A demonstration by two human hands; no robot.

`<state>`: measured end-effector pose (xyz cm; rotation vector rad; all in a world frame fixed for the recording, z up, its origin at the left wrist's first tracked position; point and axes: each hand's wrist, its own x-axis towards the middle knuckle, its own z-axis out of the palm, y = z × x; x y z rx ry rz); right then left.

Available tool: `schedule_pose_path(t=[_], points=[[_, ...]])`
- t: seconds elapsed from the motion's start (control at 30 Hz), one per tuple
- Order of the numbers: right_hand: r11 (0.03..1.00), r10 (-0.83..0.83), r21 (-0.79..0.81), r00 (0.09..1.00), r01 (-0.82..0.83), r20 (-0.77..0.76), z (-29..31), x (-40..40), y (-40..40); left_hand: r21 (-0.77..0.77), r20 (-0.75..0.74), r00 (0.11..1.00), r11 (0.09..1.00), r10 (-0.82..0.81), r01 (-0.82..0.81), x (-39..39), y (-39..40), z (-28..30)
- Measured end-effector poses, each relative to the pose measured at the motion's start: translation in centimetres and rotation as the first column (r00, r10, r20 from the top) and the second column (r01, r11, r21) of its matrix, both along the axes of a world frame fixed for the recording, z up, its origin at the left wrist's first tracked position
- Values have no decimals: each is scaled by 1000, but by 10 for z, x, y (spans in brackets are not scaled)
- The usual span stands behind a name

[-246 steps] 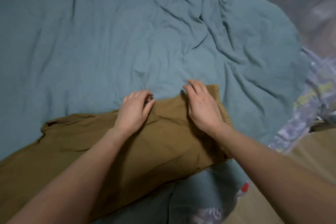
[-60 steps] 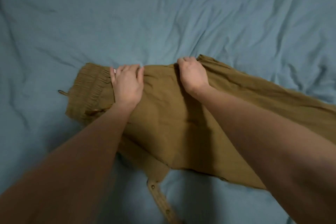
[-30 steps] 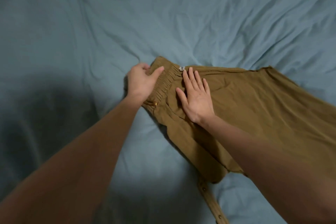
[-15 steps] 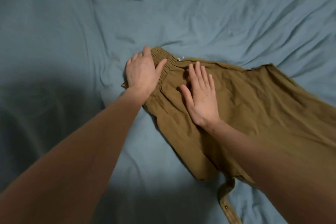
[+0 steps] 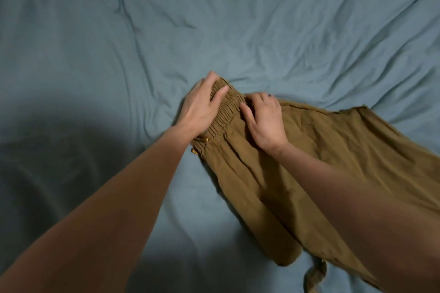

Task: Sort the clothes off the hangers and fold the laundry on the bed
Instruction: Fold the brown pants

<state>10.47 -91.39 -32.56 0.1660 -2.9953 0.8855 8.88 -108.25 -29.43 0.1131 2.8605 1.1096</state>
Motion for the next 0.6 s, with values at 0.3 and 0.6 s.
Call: schedule_pose_path(t=[0.3, 0.6], points=[[987, 158, -8, 984, -158, 78, 21, -37, -6, -156, -42, 999, 987, -30, 23, -3, -15, 21], [974, 91, 219, 976, -47, -196, 3, 18, 8, -473, -283, 957, 877, -57, -87, 15, 33, 5]])
